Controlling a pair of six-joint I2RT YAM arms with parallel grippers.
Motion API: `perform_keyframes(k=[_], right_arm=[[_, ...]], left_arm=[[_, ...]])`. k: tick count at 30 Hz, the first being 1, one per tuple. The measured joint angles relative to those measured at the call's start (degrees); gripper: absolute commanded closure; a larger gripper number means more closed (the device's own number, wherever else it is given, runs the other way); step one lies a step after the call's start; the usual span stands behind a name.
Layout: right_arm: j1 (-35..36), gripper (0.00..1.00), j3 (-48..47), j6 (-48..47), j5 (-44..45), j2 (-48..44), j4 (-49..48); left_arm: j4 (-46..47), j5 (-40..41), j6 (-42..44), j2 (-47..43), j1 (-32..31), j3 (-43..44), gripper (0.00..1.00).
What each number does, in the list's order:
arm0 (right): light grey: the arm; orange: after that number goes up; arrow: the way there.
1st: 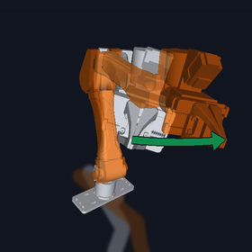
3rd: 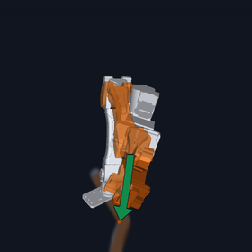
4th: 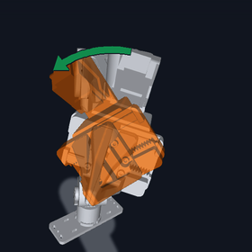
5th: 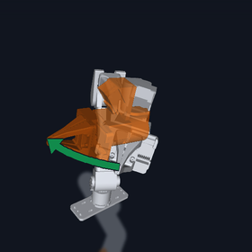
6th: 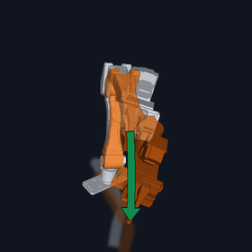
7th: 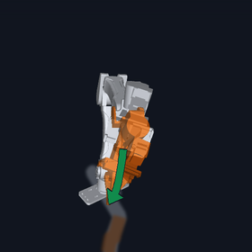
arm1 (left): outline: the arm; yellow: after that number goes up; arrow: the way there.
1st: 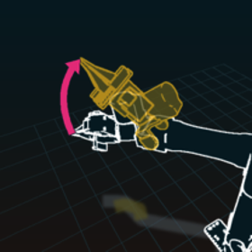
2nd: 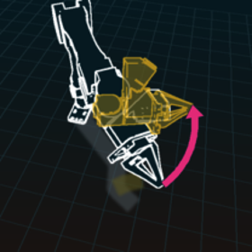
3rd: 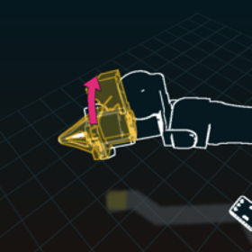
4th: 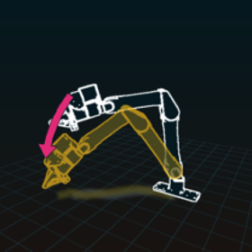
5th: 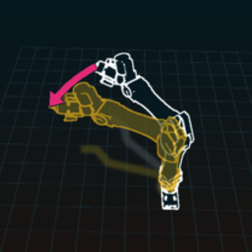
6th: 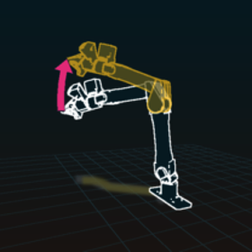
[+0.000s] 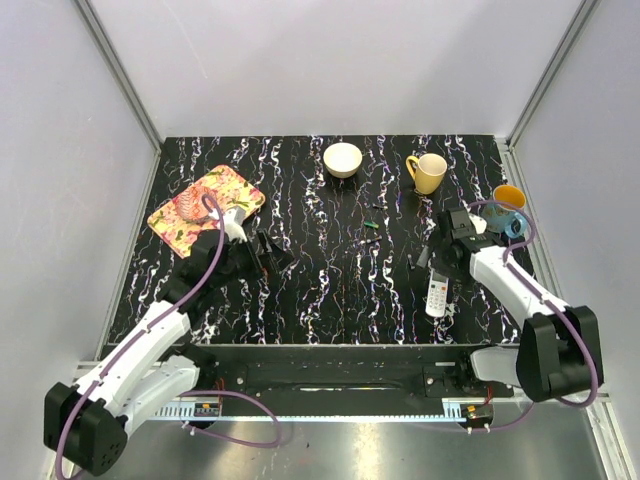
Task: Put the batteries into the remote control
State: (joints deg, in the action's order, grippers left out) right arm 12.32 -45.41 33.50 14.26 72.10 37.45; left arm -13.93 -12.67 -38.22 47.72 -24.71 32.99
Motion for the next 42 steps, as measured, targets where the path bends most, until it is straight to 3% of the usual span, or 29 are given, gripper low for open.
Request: perform_keyframes(k=[4,9,18,28,32,33,34,37,39,41,42], right_arm=[[0.0,0.06,0.0,0.72,-1.86,2.73,0.5],[0.0,0.19,0.0,1.79,-2.47,5.11,1.14],[0.0,0.21,-0.02,3.04,-2.99,9.44,2.16],[0.0,0.38,-0.02,3.37,-3.41,12.24,2.47],[0.0,0.5,-0.02,3.52,-3.8,12.22,2.34],[0.0,0.61,-0.02,3.72,-4.07,12.17,2.25],[0.0,0.66,-0.02,3.78,-4.39,12.11,2.19],[0.0,0.71,0.39,3.96,-5.35,11.72,1.2],[0.0,0.81,0.96,3.96,-5.81,10.86,0.76],[0.0,0.98,1.57,3.96,-6.27,9.29,0.79],[0.04,1.0,1.73,3.96,-6.34,7.96,1.09]], left_arm=[[2.12,-1.88,-0.02,0.0,-0.94,-0.04,0.01],[4.9,-3.02,-1.01,0.0,-2.12,-1.31,0.01],[5.92,-3.39,-2.21,0.28,-4.02,-1.7,0.01],[6.32,-3.37,-2.4,0.28,-4.61,-1.73,0.01],[6.29,-3.37,-2.43,0.09,-4.9,-1.75,0.01],[6.29,-3.37,-2.49,-0.04,-4.94,-1.77,0.01],[6.34,-3.34,-2.6,-0.24,-5.05,-1.84,0.01],[6.32,-3.34,-2.8,-0.57,-5.33,-2.14,0.01],[6.23,-3.3,-2.8,-0.57,-5.53,-2.36,0.01],[6.12,-3.1,-2.8,-0.57,-5.75,-2.47,0.01],[6.1,-3.06,-2.8,-0.57,-5.77,-2.49,0.01]])
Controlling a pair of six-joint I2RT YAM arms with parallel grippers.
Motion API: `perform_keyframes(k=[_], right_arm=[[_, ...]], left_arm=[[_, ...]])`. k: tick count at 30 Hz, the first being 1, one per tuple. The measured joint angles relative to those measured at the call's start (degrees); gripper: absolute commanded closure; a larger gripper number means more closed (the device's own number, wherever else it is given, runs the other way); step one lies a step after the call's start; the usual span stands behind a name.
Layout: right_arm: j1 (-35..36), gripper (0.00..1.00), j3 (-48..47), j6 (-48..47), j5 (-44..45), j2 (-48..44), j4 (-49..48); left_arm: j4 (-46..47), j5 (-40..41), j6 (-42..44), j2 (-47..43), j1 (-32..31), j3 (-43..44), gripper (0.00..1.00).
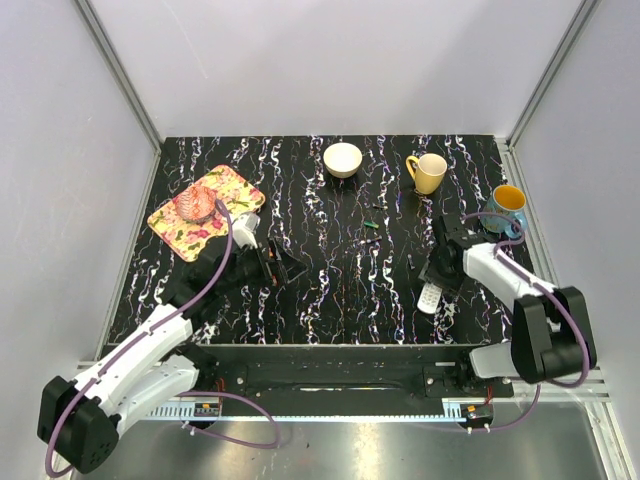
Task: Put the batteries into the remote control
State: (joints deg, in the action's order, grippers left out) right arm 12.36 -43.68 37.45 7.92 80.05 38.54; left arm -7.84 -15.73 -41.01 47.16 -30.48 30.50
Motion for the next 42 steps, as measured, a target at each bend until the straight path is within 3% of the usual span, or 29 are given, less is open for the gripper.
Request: perform_keyframes(k=[6,10,17,29,34,35,41,42], right_arm=[[7.13,1.0,-1.86,1.38,2.69,-10.23,3.98],[14.95,1.0,-7.93,2.62,4.04,-9.86,5.9],[24.59,1.0,-21.66,2.49,4.85,8.0,3.56],[28.55,1.0,-44.54,2.03,1.88,36.85,1.2],[28.98,0.75,-48.02,2.1,1.14,41.53,1.22],[29.03,0.64,-48.04,2.12,1.03,41.72,1.33],[29.09,0.38,-48.17,2.47,0.42,41.75,1.57],[29.14,0.3,-48.13,2.58,0.35,41.75,1.55]], left_arm=[[-2.03,1.4,0.26,-0.7,-0.22,0.0,0.01],[-3.54,3.54,0.66,-2.51,-0.22,0.0,0.01],[-7.41,11.17,-1.07,-6.01,-0.26,0.0,0.01],[-12.13,21.09,-5.31,-13.0,-0.26,-2.6,0.01],[-13.35,23.04,-5.33,-12.85,-0.26,-2.6,0.01],[-13.51,23.21,-5.33,-12.28,-0.26,-2.6,0.01],[-14.97,23.5,-5.35,-6.29,-0.26,-2.49,0.01],[-15.19,23.47,-5.35,-5.88,-0.26,-2.49,0.01]])
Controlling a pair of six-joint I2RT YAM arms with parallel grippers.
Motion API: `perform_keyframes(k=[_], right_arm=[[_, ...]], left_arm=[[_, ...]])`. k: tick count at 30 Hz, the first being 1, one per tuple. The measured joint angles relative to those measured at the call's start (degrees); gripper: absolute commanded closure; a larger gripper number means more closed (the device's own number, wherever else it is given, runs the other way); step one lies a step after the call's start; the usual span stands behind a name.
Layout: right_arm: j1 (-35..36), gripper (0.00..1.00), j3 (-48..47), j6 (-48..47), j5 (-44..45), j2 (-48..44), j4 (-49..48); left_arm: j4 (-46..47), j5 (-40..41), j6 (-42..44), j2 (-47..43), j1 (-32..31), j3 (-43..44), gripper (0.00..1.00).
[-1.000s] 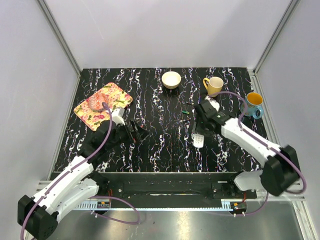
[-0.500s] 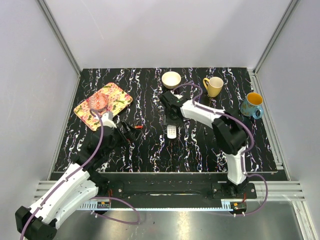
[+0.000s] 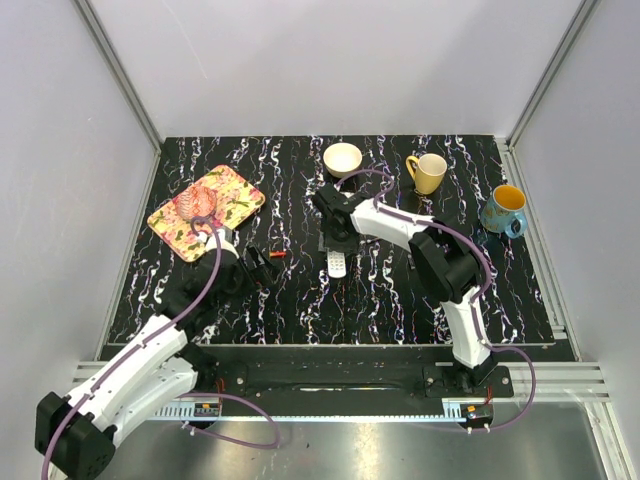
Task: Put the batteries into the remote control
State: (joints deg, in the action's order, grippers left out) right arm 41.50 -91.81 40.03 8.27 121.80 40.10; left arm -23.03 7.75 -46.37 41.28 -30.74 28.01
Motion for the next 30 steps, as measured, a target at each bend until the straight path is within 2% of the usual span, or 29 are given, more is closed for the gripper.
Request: perform_keyframes(k=[4,6,10,15,19,22,24,30], right_arm=[[0.2,0.15,1.31,0.52,-0.42,-1.01,-0.35],[0.28,0.13,2.95,0.83,-0.39,-3.06,-0.26],[0.31,0.12,5.6,0.79,0.26,-9.79,0.02],[0.42,0.14,14.36,0.2,4.72,-25.33,-1.68],[0.44,0.13,24.06,-0.57,7.93,-35.19,-4.24],[0.44,0.12,28.87,-1.29,8.94,-36.15,-4.96],[0.44,0.04,31.15,-1.97,9.07,-36.22,-4.92],[0.44,0.0,35.63,-3.69,9.18,-41.0,-5.68]], left_arm=[[-0.11,0.17,0.11,0.96,0.0,0.24,0.01],[-0.31,0.59,0.46,2.25,0.0,1.09,0.01],[-0.33,1.73,1.16,6.95,0.0,4.63,0.01],[1.6,2.84,1.6,14.97,-1.09,9.51,0.01],[4.24,4.31,2.38,26.05,-4.72,16.04,0.01],[5.22,5.53,3.32,37.55,-7.3,24.3,0.01],[5.53,6.12,4.0,43.87,-8.66,28.94,0.01],[4.37,7.8,5.53,57.29,-11.65,39.26,0.01]])
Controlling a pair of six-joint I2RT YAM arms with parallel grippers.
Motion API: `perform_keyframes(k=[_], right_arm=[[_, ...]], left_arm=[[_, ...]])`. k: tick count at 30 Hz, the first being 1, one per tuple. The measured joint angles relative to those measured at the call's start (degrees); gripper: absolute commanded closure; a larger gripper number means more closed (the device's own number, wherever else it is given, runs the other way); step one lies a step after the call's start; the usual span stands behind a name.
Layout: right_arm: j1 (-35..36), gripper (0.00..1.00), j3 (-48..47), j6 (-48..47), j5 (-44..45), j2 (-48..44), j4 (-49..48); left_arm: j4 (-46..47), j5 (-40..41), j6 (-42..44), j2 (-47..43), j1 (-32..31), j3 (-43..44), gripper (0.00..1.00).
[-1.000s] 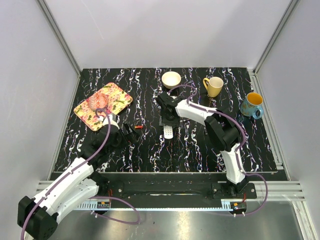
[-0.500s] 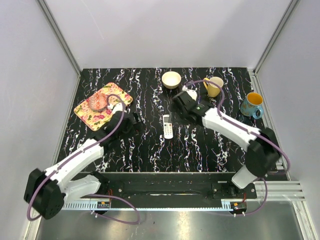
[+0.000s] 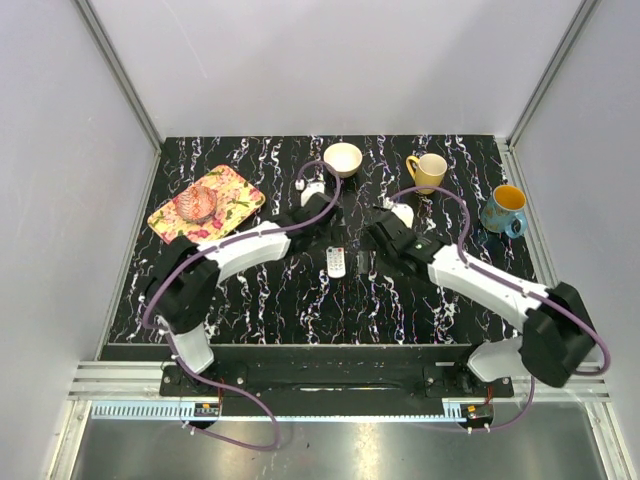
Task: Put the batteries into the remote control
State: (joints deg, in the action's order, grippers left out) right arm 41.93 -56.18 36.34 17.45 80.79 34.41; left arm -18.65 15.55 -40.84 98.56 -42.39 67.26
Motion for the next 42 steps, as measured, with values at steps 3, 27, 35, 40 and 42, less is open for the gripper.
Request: perform_keyframes(k=[3,27,35,40,42], right_arm=[[0.02,0.0,1.22,-0.31,0.0,-4.13,-0.66],[0.02,0.01,4.5,-0.44,-0.13,-7.76,-2.95],[0.02,0.02,5.44,-0.35,-0.11,-7.87,-3.13],[0.02,0.02,5.46,-0.22,-0.13,-8.15,-3.08],[0.02,0.02,5.44,-0.22,-0.11,-8.81,-3.02]], left_arm=[[-1.03,0.26,0.35,4.72,-0.33,3.63,0.01],[-9.2,3.8,1.84,19.43,-1.29,15.89,0.33],[-8.57,3.82,2.86,19.54,-1.25,15.74,0.7],[-5.79,3.58,3.1,18.08,-1.27,13.22,0.84],[-4.63,2.73,3.17,16.0,-1.27,10.8,0.93]])
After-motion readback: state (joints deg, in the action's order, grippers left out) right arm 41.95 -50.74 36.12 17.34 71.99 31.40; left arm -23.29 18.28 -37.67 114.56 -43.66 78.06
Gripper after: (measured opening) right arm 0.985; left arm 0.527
